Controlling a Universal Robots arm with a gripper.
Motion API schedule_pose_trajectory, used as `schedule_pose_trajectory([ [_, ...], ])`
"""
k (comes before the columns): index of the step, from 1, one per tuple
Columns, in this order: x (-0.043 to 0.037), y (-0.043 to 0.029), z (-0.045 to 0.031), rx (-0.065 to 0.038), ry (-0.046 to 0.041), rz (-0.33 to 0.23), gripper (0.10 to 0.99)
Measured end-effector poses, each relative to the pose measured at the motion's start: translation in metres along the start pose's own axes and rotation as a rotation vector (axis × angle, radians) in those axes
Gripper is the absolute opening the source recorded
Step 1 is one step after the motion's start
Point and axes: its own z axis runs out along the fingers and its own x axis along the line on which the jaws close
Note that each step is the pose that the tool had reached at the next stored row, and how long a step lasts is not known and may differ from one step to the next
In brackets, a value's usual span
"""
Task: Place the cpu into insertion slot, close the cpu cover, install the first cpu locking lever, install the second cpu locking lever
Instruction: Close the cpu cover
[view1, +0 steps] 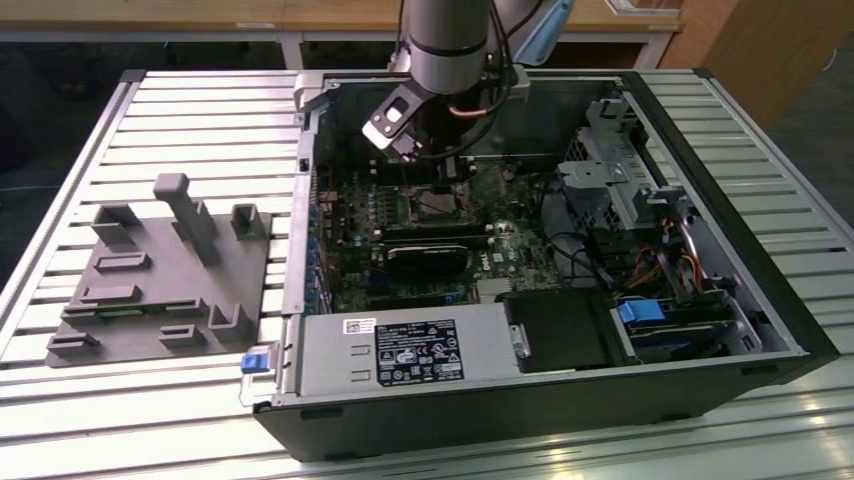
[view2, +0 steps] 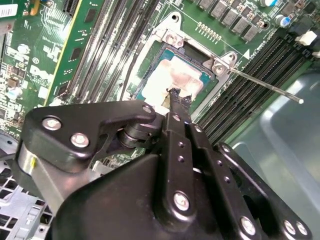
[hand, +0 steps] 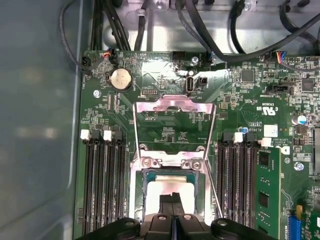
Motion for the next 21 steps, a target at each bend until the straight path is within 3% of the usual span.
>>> schedule_pose_trajectory([
  [21, 0.0005, 0.0008, -0.0139, 0.000, 0.0002, 0.000, 0.106],
])
